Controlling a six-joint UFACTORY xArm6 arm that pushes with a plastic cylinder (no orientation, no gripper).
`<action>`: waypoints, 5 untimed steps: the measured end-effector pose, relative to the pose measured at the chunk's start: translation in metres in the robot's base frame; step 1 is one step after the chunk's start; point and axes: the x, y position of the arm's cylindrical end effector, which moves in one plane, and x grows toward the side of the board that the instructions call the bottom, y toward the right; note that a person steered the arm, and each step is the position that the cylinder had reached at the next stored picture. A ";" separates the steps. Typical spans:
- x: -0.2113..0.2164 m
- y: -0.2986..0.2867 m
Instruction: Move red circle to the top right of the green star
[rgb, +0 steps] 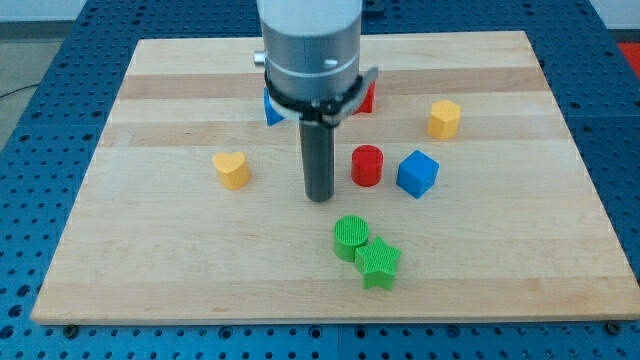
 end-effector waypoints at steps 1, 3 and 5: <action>-0.040 0.000; -0.054 0.053; -0.016 0.067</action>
